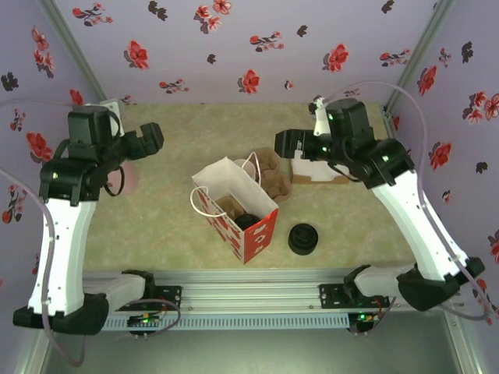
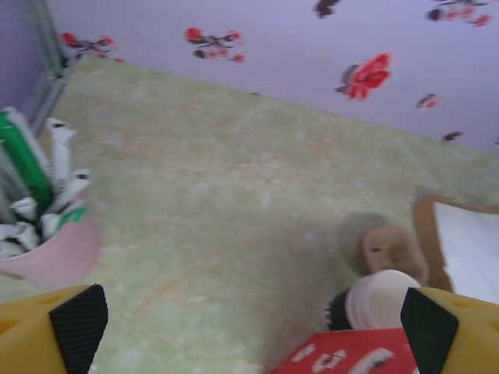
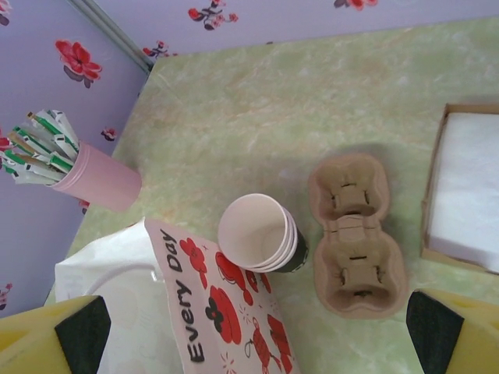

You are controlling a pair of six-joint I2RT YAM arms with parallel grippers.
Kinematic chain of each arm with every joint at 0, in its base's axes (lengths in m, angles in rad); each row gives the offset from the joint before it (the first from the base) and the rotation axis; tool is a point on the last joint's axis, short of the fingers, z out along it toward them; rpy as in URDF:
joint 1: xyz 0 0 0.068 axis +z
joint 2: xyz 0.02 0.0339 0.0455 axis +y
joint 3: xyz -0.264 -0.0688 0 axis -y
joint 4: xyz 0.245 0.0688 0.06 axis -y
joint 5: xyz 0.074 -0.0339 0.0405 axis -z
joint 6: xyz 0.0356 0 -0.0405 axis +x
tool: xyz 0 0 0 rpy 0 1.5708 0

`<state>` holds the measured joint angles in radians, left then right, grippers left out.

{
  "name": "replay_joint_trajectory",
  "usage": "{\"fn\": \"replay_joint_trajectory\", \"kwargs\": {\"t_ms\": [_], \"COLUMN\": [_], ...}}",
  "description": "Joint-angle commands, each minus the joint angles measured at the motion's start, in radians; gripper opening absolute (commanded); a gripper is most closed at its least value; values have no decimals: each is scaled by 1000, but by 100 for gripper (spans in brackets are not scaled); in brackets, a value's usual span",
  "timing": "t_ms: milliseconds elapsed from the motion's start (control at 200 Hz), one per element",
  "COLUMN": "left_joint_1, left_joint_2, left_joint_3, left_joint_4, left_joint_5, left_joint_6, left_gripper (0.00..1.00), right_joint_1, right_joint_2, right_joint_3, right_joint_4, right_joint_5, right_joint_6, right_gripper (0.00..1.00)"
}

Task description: Pack the takeout coffee

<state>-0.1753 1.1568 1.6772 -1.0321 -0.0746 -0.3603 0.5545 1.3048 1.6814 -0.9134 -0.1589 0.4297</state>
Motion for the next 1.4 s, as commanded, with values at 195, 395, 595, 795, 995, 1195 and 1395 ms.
{"fn": "replay_joint_trajectory", "kwargs": {"t_ms": [195, 395, 595, 795, 995, 1195, 1395], "left_joint_1": [230, 341, 390, 390, 390, 390, 390], "left_joint_2": [111, 141, 253, 386, 489, 560, 593], "left_joint_3": [96, 99, 170, 276, 343, 373, 356], "left_joint_4": [-136, -161, -178, -241, -310, -334, -331], "left_joint_5": [-90, -88, -85, -108, -148, -156, -179], "left_joint_6": [84, 95, 89, 102, 119, 124, 126], "left_gripper": [99, 93, 80, 59, 45, 31, 28], "right_joint_1": [-95, -119, -145, -181, -203, -215, -219], "right_joint_2": [141, 160, 171, 175, 196, 192, 192], "right_joint_3": [19, -77, -161, -230, -249, -266, -268], "right_joint_4": [27, 86, 156, 197, 215, 223, 223], "right_joint_5": [-139, -121, -139, -167, -212, -228, -236], "right_joint_6": [-14, -29, -27, -39, -51, -56, -59], "right_gripper": [94, 86, 77, 70, 67, 66, 66]}}
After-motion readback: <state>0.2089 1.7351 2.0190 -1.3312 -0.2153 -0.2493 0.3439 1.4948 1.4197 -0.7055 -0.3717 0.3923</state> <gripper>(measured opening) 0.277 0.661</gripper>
